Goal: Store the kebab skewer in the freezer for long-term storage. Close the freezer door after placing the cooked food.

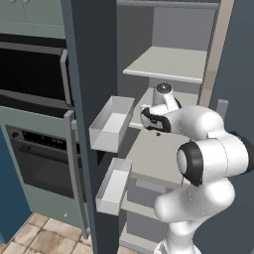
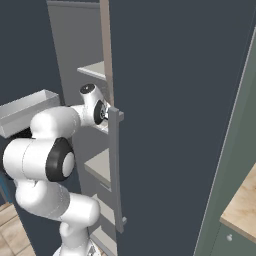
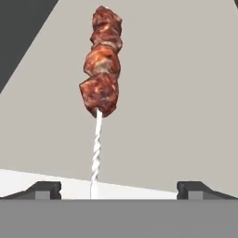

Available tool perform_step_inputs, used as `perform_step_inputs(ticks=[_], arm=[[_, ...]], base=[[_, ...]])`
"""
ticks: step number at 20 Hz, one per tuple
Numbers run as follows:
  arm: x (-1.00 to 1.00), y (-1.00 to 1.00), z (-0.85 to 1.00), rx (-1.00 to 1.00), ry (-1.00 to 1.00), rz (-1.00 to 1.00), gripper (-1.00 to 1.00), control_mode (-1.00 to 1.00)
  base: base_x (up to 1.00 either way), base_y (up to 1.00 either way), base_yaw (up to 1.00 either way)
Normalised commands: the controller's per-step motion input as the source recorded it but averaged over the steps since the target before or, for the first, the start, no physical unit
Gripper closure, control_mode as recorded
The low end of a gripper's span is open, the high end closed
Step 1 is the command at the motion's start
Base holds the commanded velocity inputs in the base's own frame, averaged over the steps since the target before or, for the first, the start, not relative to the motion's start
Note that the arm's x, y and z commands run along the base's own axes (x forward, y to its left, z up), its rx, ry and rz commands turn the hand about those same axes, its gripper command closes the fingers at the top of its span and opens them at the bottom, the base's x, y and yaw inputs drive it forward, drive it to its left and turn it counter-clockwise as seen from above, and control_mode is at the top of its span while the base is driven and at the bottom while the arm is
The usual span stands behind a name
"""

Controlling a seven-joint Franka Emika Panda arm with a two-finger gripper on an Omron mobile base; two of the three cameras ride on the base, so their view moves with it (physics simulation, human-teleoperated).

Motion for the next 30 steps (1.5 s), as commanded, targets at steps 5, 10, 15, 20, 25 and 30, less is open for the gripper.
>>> perform_step_inputs(ticks=[5,10,15,20,25,30], arm=[[-0.52,0.16,0.19,0.0,0.0,0.0,-1.0,-1.0],[-0.65,0.06,0.37,0.0,0.05,0.0,-1.0,-1.0],[-0.77,0.0,0.41,0.0,0.06,0.0,-1.0,-1.0],[-0.98,0.0,0.28,0.0,0.04,0.0,-1.0,-1.0],[-0.77,-0.03,0.34,0.04,0.14,0.0,-1.0,-1.0],[-0.57,-0.04,0.31,0.09,0.31,0.0,-1.0,-1.0]], base=[[0.0,0.0,0.0],[0.0,0.0,0.0],[0.0,0.0,0.0],[0.0,0.0,0.0],[0.0,0.0,0.0],[0.0,0.0,0.0]])
